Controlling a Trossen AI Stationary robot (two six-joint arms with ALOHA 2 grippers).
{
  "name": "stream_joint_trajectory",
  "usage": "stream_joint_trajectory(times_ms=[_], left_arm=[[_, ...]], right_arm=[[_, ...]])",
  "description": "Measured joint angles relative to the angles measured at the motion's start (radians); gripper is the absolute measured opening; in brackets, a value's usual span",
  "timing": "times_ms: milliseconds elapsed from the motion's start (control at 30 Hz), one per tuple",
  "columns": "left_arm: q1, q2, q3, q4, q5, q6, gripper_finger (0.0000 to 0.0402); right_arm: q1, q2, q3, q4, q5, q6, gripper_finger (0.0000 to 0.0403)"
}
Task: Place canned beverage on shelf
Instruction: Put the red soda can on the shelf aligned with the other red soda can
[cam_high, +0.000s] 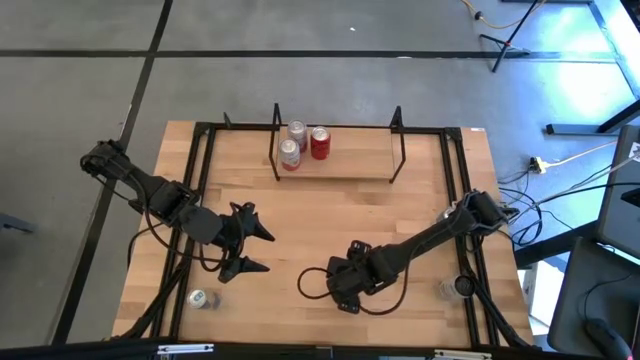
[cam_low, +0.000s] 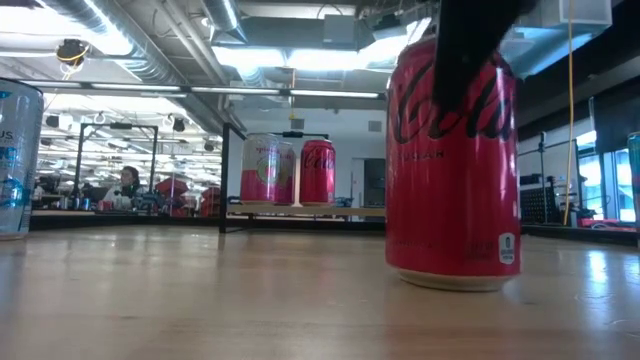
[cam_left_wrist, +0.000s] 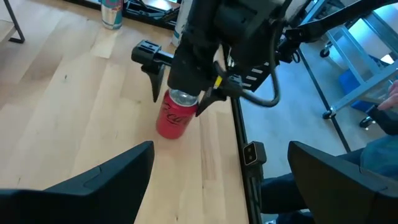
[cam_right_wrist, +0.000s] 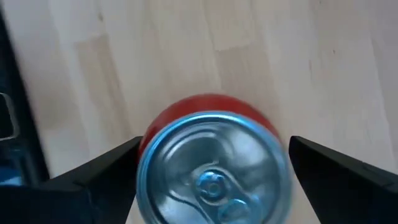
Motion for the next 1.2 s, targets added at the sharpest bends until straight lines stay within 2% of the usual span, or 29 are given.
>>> stream_joint_trajectory(times_ms=[200,267,433,633,833,1200], left_arm=[[0.000,0.000,0.000,-0.003,-0.007,0.000,0.0360],[0.000,0.000,0.000,-0.003,-0.009,0.000,0.0360],[-0.001,0.000,0.000,-0.002,-0.009,-0.001,0.0360],[-0.001,0.000,0.000,0.002,-0.018,0.000,0.0360],[-0.001,0.000,0.000,0.001,-0.018,0.000,0.0360],[-0.001,0.000,0.000,0.001,-0.018,0.000,0.0360]], right_arm=[[-0.001,0.027,-0.001,0.004,0.000,-0.026,0.0371],[-0.001,0.028,-0.001,0.005,-0.001,-0.039,0.0351],[-0.002,0.023,-0.001,-0.006,0.006,-0.088,0.0272],[-0.023,0.017,0.062,-0.110,-0.002,-0.165,0.0272],[-0.071,0.016,0.182,-0.210,0.054,-0.270,0.0272],[-0.249,0.014,0.316,-0.272,0.099,-0.476,0.0276]])
